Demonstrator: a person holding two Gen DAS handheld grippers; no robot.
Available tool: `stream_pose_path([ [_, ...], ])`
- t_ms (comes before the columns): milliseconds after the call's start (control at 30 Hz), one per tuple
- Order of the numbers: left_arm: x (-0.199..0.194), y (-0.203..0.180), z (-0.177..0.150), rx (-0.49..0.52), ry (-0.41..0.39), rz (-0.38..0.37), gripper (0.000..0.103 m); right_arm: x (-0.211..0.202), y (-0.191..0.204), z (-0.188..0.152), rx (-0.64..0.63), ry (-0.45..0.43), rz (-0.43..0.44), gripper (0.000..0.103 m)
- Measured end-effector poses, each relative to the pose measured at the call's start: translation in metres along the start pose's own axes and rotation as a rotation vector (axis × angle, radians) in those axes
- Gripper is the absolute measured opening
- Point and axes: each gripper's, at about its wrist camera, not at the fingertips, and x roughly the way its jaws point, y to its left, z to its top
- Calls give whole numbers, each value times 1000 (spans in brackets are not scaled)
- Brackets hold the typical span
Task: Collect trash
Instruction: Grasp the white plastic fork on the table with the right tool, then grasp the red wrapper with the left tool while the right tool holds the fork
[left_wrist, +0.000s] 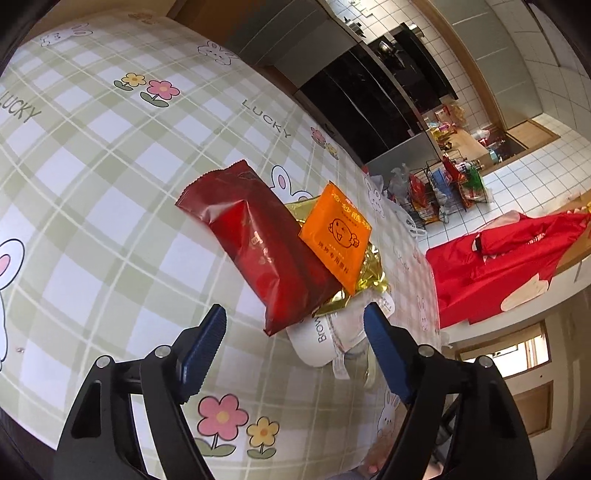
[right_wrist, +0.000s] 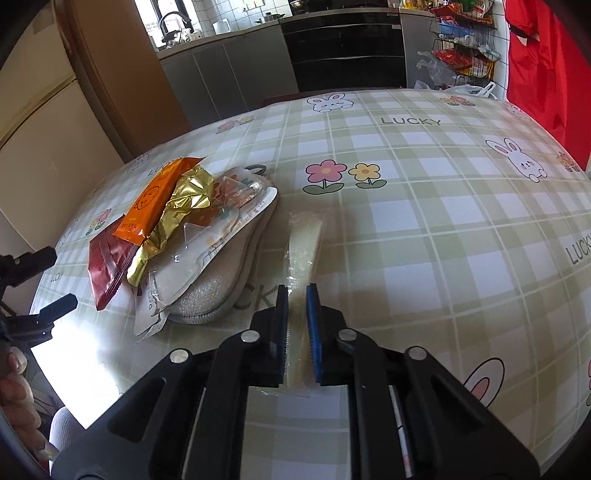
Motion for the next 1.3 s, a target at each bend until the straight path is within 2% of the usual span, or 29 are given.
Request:
stream_pose_path([
  [300, 29, 10, 16, -90, -23, 29, 70, 2, -1, -1, 2, -8, 3, 14],
  [400, 39, 7, 16, -57, -15, 48, 71, 3, -3, 1, 32, 2, 6, 15],
  [533, 50, 9, 14, -74, -8, 42, 69, 7, -2, 2, 49, 15, -10, 27],
  [567, 51, 8, 14, -68, -2, 36, 66, 7, -2, 1, 50, 14, -8, 29],
  [600, 54, 7, 13, -60, 13, 38, 55, 8, -2, 1, 47, 14, -9, 29],
  [633, 56, 8, 12, -49, 23, 50, 48, 8, -1, 1, 37, 14, -9, 29],
  [667, 55, 8, 11, -37, 18, 54, 47, 9, 1, 0, 28, 15, -9, 28],
  [700, 54, 8, 11, -28, 11, 61, 40, 9, 2, 0, 20, 15, -3, 24],
  [733, 51, 9, 12, -19, 3, 73, 29, 9, 2, 0, 15, 14, 6, 21],
  [767, 48, 10, 13, -15, -5, 81, 25, 8, 3, 0, 13, 13, 1, 21],
  [933, 24, 15, 15, 16, -54, 91, 10, 2, -1, -3, 43, 0, 10, 18],
  [1300, -59, 36, 5, 51, -206, 110, 7, -34, -20, -16, 136, -52, 20, 15],
])
